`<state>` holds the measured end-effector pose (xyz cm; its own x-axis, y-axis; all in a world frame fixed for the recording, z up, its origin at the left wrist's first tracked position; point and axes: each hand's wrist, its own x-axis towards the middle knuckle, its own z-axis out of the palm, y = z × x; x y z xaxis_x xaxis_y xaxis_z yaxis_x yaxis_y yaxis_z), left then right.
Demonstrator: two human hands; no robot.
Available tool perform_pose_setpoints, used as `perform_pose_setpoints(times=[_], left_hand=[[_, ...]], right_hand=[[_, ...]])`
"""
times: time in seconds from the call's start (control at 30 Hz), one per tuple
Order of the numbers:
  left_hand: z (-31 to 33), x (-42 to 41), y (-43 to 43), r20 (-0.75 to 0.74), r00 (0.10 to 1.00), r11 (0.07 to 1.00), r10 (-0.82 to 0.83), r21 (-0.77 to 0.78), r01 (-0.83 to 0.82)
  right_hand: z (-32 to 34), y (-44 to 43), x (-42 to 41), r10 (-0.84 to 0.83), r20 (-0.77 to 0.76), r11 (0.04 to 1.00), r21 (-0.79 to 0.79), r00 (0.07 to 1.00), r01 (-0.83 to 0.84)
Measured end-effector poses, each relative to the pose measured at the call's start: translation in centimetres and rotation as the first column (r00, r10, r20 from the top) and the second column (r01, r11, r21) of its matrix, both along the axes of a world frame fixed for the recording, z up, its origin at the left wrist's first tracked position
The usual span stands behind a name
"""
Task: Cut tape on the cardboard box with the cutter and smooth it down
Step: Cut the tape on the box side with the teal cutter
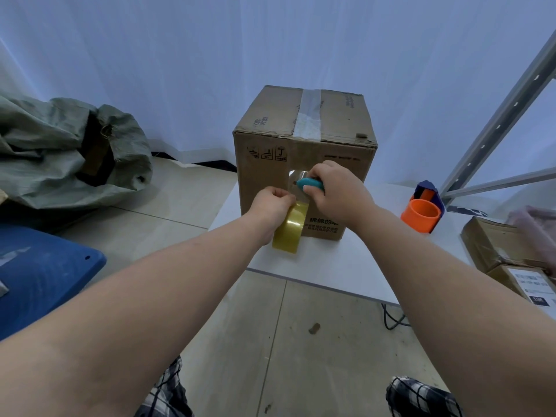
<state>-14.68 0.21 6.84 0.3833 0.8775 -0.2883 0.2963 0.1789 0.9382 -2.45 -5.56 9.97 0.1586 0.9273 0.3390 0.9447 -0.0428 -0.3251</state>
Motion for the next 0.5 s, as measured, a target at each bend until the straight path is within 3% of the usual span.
perform_pose_setpoints(times=[0.17, 0.5], left_hand=[[-0.05, 0.1, -0.18, 0.019, 0.999, 1.0, 0.029, -0.005, -0.029], [-0.13, 0.15, 0.05, 0.023, 1.0, 1.0, 0.016, -0.008, -0.016]], right_hand=[[-0.09, 0.3, -0.41, -0.001, 0.103, 1.0, 0.0, 0.995, 0.001], [-0.7, 0.73, -0.97, 0.018, 0.161, 0.999, -0.034, 0.987, -0.013]])
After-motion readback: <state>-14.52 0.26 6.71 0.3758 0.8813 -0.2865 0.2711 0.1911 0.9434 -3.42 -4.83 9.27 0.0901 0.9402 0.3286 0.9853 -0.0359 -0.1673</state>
